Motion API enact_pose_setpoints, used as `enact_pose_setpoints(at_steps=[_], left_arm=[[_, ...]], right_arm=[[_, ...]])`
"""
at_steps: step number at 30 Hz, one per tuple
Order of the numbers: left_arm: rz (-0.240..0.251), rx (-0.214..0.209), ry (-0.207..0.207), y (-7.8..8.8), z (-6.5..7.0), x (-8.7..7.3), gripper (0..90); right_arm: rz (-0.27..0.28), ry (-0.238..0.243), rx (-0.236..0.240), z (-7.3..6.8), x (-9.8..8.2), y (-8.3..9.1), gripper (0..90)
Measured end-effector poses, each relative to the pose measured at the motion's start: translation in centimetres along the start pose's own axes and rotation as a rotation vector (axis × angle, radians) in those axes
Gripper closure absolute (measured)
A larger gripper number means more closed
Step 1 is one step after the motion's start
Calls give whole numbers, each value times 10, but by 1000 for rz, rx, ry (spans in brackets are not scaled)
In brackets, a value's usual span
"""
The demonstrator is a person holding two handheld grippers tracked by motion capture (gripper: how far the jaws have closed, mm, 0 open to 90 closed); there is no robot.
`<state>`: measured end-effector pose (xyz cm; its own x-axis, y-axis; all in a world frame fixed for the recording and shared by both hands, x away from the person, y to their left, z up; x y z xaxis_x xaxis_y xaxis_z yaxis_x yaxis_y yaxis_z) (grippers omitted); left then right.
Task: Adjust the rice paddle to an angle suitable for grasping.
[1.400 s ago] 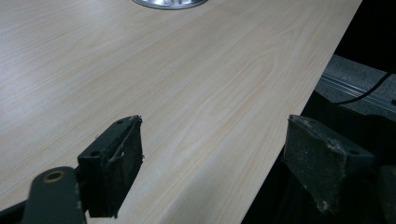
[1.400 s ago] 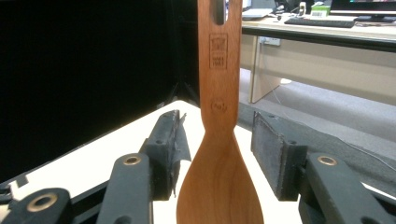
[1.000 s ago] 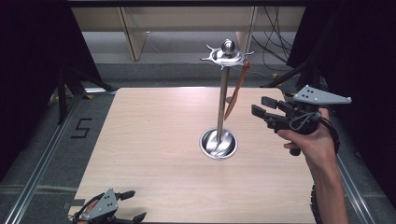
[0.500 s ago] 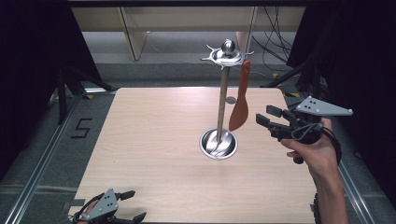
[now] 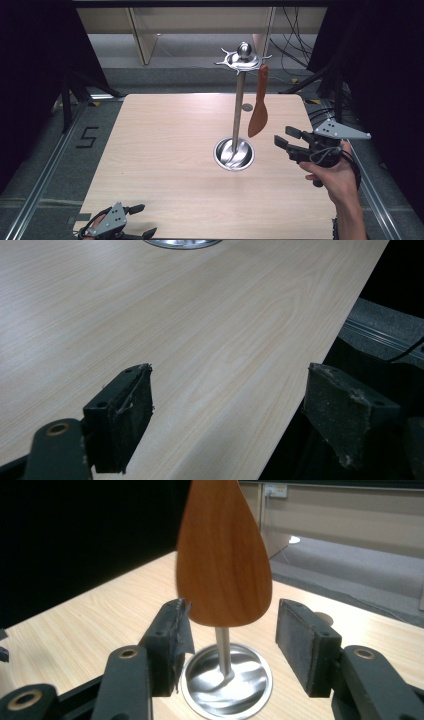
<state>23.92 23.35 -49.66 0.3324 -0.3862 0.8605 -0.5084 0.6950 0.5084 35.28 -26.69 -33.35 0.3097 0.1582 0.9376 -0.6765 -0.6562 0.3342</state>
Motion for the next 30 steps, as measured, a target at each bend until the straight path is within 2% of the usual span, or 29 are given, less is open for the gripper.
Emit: enact_pose_setpoints(at_steps=[5, 7, 9, 10, 11, 12, 18, 19, 20, 22, 23, 24, 26, 28, 29, 30], left_arm=[[-10, 11, 16, 1, 0, -1, 191], [-7, 10, 16, 1, 0, 0, 191], [-7, 9, 11, 1, 0, 0, 191], [-7, 9, 12, 1, 1, 0, 191], [-8, 9, 11, 1, 1, 0, 191], [-7, 8, 14, 1, 1, 0, 191], [-1, 8, 19, 0, 1, 0, 191], [-10, 14, 7, 1, 0, 0, 191], [-10, 14, 6, 1, 0, 0, 191], [5, 7, 11, 0, 1, 1, 191], [5, 6, -3, 0, 0, 2, 191], [6, 7, -5, 0, 0, 2, 191], [-4, 12, 7, 1, 0, 2, 191], [-8, 10, -8, 1, -1, 2, 191], [-5, 10, 18, 0, 0, 2, 191], [-7, 7, -8, 0, -2, 2, 191]], right_arm=[[-6, -10, 3, 0, -3, 1, 463], [-15, -3, 2, -1, -5, 0, 456], [-26, 28, 0, 0, -8, -1, 445], [-39, 1, 8, -2, -10, -2, 441], [-25, 26, -9, -1, -12, -4, 434], [-46, 29, -2, -1, -13, -4, 429], [-57, 29, 5, -2, -20, -7, 405], [-69, 51, -2, -1, -24, -7, 397], [-71, 34, -8, -2, -26, -7, 394], [-79, 36, 2, -1, -29, -6, 389], [-65, 36, -6, 0, -31, -6, 386], [-82, 24, -9, -1, -34, -4, 385], [-91, 41, -4, 1, -40, -3, 385], [-111, 15, 0, 2, -47, -2, 383], [-115, 16, -6, 3, -49, -2, 382], [-127, 16, -6, 5, -53, -3, 381]])
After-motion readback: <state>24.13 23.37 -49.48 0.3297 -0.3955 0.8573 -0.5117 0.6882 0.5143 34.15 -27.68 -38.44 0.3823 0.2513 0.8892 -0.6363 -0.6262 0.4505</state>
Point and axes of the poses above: each handheld gripper's, and its own axes: y roughly backward along the jaws, x roughly out of its top, z roughly to its right, the point moved 1 cm from there along -y, roughly forward along the jaws, and after that the axes turned 2 degrees about x, right-handed, at the moved point
